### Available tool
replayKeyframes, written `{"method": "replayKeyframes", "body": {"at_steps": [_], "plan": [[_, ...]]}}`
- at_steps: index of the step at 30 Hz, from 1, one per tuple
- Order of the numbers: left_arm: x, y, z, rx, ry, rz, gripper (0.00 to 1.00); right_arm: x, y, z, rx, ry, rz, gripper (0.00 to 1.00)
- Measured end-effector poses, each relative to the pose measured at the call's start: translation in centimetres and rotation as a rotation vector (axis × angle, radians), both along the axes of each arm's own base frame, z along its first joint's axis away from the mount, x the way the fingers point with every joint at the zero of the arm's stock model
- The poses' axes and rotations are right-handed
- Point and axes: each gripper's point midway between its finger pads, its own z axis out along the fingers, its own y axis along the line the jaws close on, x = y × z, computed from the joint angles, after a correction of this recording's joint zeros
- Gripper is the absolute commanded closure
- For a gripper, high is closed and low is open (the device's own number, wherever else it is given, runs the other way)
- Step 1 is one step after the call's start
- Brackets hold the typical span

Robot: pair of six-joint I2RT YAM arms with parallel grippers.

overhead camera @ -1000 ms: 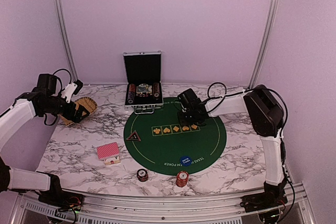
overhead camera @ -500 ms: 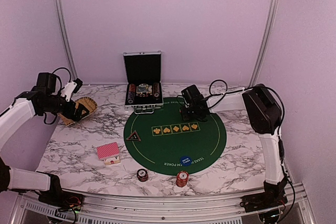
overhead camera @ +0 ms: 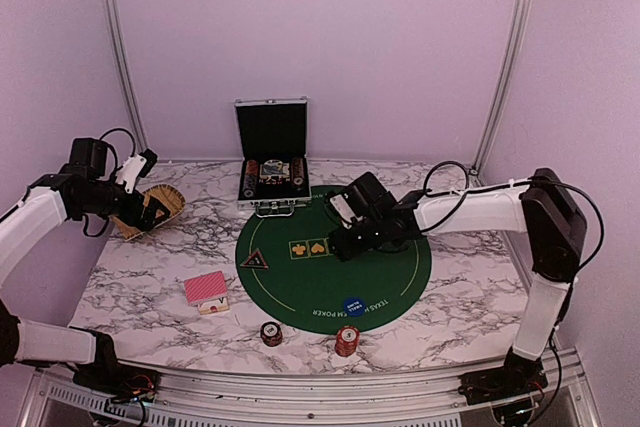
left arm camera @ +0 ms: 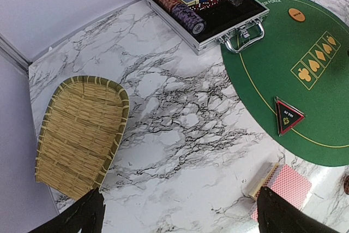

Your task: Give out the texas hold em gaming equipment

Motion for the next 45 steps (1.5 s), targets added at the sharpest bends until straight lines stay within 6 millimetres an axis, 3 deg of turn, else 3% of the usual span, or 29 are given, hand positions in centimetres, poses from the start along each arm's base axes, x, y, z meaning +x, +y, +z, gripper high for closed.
{"method": "replayKeyframes", "body": {"at_steps": [4,9,21,30,45], "plan": [[0.0,0.0,0.0,0.000,0.000,0.000,0.01,-6.4,1.6,-2.5,-0.020,0.123,0.170,0.49],[0.1,0.0,0.4,-0.001,-0.006,0.000,0.01,-9.8,0.6,-4.7,-0.079,0.224,0.240,0.49],[0.1,0.0,0.5,-0.001,-0.009,0.000,0.01,-12.2,0.4,-5.1,-0.143,0.255,0.306,0.43],[0.1,0.0,0.5,-0.001,-0.008,0.001,0.01,-12.4,-1.1,-5.9,-0.215,0.250,0.288,0.43],[0.3,0.0,1.4,-0.004,-0.021,0.003,0.01,-12.9,-4.7,-5.8,-0.273,0.217,0.199,0.55]]}}
